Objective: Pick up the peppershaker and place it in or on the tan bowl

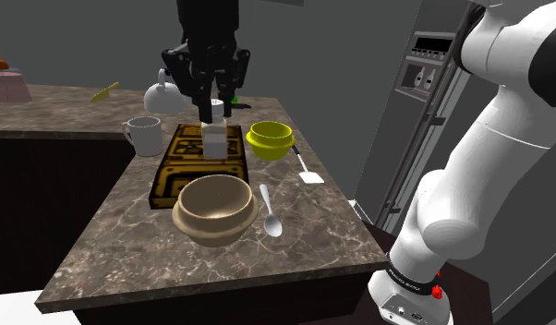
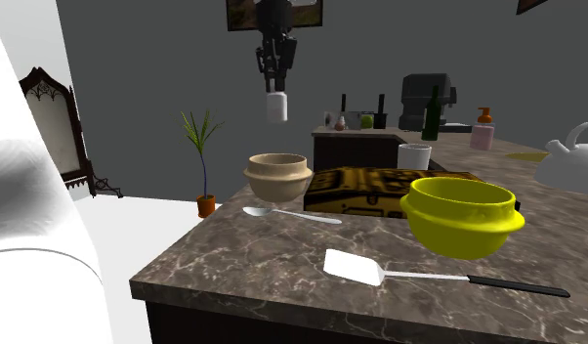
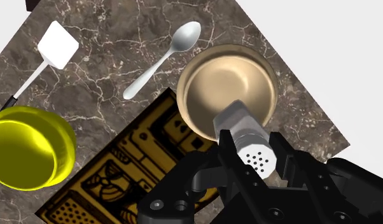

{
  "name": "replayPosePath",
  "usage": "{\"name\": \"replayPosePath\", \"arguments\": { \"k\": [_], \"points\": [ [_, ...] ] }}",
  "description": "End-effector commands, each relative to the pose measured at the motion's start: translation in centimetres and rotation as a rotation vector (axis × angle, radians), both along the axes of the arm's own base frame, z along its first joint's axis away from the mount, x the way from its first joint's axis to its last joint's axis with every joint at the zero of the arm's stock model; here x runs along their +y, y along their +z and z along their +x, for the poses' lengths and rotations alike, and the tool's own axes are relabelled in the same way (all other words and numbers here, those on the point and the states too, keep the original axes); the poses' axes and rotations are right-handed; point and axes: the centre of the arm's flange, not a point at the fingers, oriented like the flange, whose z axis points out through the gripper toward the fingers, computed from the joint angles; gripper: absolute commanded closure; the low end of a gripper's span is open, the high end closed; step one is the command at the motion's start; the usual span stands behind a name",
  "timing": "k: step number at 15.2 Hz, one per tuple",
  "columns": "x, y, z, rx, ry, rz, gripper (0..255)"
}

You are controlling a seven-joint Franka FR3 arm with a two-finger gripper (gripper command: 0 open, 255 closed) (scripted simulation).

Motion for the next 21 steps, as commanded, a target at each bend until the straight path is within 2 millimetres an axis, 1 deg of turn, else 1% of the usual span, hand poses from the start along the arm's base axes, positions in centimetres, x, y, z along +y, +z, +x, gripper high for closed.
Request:
{"name": "replayPosePath", "arguments": {
  "k": [1, 13, 14, 21],
  "points": [
    [0.0, -1.1, -0.1, 0.0, 0.0, 0.0, 255],
    [0.0, -7.4, -0.1, 0.0, 0.0, 0.0, 255],
    [0.0, -8.2, -0.1, 0.0, 0.0, 0.0, 255],
    [0.0, -8.2, -0.1, 0.0, 0.0, 0.0, 255]
  ]
}}
